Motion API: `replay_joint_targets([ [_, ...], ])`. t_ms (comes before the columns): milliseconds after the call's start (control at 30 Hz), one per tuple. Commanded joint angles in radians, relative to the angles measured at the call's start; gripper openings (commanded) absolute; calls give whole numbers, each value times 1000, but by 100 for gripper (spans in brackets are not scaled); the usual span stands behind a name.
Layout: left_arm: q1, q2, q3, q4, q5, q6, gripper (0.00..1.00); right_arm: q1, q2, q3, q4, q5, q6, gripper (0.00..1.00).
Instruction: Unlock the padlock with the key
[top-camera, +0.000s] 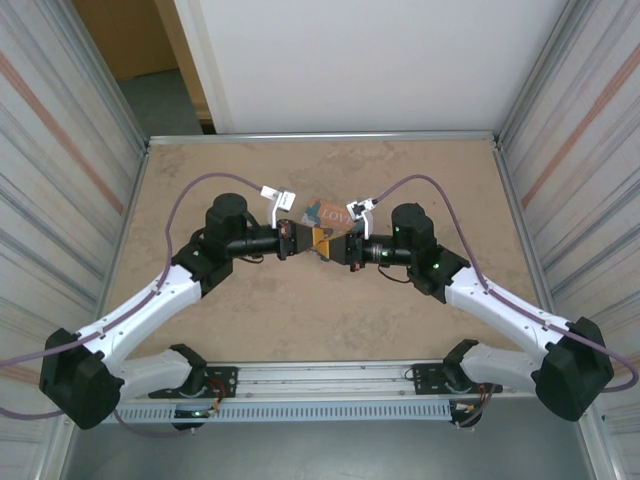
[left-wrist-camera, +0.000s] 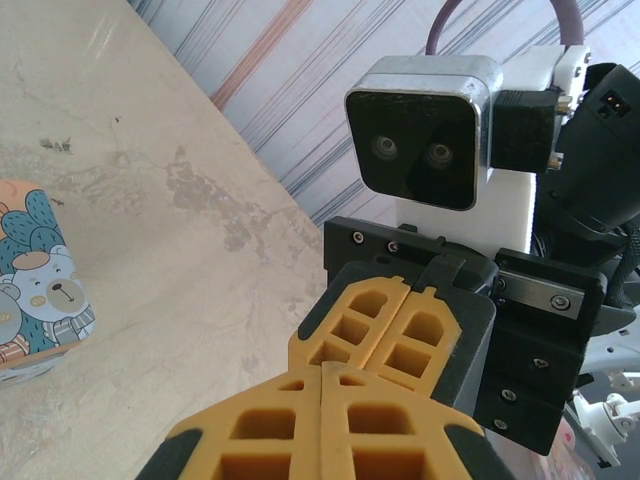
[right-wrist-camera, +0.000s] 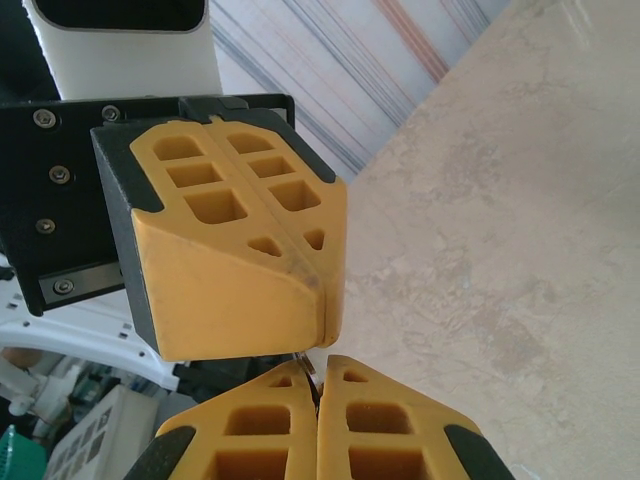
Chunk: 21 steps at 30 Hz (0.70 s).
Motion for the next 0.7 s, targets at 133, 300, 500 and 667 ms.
replay_joint_targets([
  [133, -3, -36, -11, 15, 0, 29, 0, -7, -36, 9, -57, 51, -30, 0],
  [300, -3, -36, -15, 20, -2, 27, 0, -8, -43, 3, -53, 51, -25, 7],
  [500, -2, -31, -17, 29, 8, 22, 0, -8, -40, 6, -34, 38, -13, 15],
  [667, -3, -29, -16, 28, 8, 25, 0, -8, -41, 8, -32, 39, -13, 17],
])
